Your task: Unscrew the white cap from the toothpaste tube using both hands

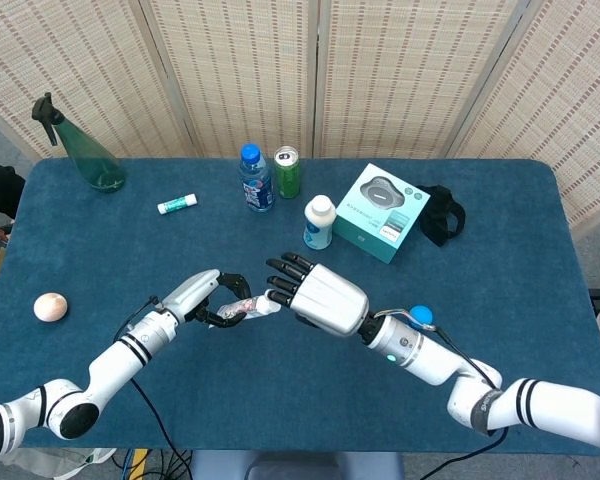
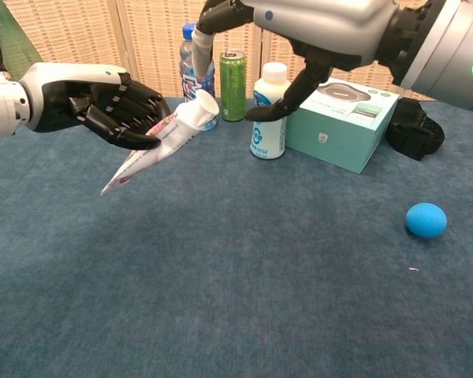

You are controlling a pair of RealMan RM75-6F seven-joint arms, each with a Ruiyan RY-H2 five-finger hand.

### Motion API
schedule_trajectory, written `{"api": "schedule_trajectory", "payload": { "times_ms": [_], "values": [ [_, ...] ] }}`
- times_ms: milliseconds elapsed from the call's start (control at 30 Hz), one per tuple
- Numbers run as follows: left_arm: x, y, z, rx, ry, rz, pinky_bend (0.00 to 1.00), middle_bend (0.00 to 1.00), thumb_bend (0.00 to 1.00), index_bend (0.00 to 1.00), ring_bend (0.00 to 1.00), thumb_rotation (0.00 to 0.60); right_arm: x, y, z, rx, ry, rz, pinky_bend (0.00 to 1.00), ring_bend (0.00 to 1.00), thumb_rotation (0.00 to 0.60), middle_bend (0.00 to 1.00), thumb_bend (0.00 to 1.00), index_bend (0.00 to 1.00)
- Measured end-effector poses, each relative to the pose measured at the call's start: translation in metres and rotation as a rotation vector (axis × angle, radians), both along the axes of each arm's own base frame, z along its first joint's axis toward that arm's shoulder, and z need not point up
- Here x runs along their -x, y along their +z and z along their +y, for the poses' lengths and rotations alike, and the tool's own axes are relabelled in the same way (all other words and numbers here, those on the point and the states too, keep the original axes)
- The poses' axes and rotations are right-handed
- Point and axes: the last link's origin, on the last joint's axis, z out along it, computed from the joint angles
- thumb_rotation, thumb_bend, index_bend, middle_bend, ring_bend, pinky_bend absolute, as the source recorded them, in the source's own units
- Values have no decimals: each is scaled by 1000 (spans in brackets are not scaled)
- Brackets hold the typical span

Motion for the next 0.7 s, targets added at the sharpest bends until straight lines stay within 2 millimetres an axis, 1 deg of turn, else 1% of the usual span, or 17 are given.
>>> {"api": "schedule_trajectory", "payload": {
  "times_ms": [133, 367, 700],
  "values": [
    [0, 0, 0, 4, -4, -2, 253, 584, 455, 554, 364, 600, -4, -6, -1, 6, 12, 4, 231, 161, 600, 386, 131, 417],
    [-2, -1, 0, 12, -5, -13, 254, 583, 455, 553, 364, 600, -5, -8, -6, 16, 2, -3, 231, 161, 600, 386, 132, 429],
    [-4, -3, 2, 26, -2, -17, 254, 583, 455, 553, 364, 600, -12, -15, -8, 5, 2, -9, 231, 161, 600, 386, 148, 450]
  ]
}}
